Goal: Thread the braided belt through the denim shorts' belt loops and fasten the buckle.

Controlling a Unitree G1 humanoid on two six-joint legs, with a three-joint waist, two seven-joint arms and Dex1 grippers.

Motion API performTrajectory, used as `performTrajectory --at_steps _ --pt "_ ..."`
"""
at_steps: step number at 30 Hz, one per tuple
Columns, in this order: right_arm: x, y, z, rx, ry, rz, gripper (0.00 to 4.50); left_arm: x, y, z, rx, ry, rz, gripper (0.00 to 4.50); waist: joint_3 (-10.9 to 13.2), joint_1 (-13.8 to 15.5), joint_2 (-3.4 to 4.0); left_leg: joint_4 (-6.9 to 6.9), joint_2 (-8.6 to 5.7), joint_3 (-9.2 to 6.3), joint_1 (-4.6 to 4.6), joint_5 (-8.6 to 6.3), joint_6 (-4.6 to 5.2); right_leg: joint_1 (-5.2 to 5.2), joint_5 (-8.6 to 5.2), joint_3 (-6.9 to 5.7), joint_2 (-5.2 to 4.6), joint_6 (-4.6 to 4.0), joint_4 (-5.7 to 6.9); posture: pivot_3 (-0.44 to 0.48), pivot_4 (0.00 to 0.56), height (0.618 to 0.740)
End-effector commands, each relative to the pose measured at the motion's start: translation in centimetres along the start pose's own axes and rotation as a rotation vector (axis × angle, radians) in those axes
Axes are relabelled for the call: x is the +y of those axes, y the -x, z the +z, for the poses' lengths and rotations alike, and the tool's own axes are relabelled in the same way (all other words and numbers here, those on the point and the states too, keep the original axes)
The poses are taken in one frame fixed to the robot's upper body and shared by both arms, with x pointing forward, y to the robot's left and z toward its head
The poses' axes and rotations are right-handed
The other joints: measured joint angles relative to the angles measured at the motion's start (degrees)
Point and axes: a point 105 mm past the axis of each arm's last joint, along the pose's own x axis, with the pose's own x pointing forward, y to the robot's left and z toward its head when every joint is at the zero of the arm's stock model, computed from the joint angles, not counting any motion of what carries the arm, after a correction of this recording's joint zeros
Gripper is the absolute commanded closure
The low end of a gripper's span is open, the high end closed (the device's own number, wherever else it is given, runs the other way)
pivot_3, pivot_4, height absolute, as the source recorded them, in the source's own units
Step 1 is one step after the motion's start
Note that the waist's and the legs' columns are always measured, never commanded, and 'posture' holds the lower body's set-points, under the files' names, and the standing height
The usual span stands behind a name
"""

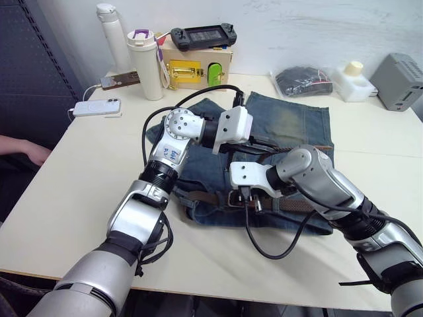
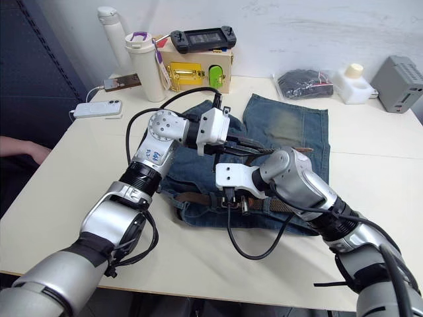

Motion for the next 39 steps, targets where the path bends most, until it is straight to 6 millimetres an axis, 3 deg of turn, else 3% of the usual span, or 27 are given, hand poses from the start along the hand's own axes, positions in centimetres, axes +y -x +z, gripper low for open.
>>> performTrajectory --at_steps 1,10,15,26,39 --pt "7.1 -6.4 -2.5 0.063 -0.097 0.364 4.38 2.2 -1.1 5.9 -0.169 -0.204 0.038 4.50 0.0 0.0 0.00 0.00 0.00 0.00 0.00 0.00 0.00 0.00 0.00 -0.01 0.00 0.00 0.00 0.000 0.150 0.645" --pt "6.9 -6.3 -2.6 0.055 -0.111 0.351 4.38 2.4 3.0 3.8 -0.065 -0.167 0.099 4.50 -0.1 -1.4 0.00 -0.31 0.02 -0.02 0.11 0.00 -0.02 -0.04 0.00 -0.02 0.00 0.00 -0.01 0.000 0.150 0.645" --pt "6.8 -6.3 -2.8 0.061 -0.105 0.347 4.38 3.1 3.8 3.7 -0.046 -0.166 0.142 4.50 -0.1 -1.4 -0.02 -0.33 0.02 -0.07 0.12 0.01 -0.03 -0.03 0.00 -0.04 0.02 0.00 -0.02 0.000 0.150 0.645" --pt "7.3 -7.2 -2.9 0.095 -0.066 0.385 4.38 5.4 0.3 7.9 -0.141 -0.266 0.102 4.50 -0.1 -1.3 -0.03 -0.33 0.02 -0.07 0.10 0.02 -0.04 -0.02 0.00 -0.06 0.01 0.00 -0.07 0.000 0.150 0.645" --pt "8.1 -9.0 -2.5 0.116 -0.017 0.429 4.38 4.5 -4.3 11.1 -0.254 -0.326 -0.033 4.50 -0.2 -1.7 -0.09 -0.40 0.06 -0.09 0.16 0.07 -0.13 0.01 0.00 -0.12 0.05 0.00 -0.10 0.000 0.150 0.645"
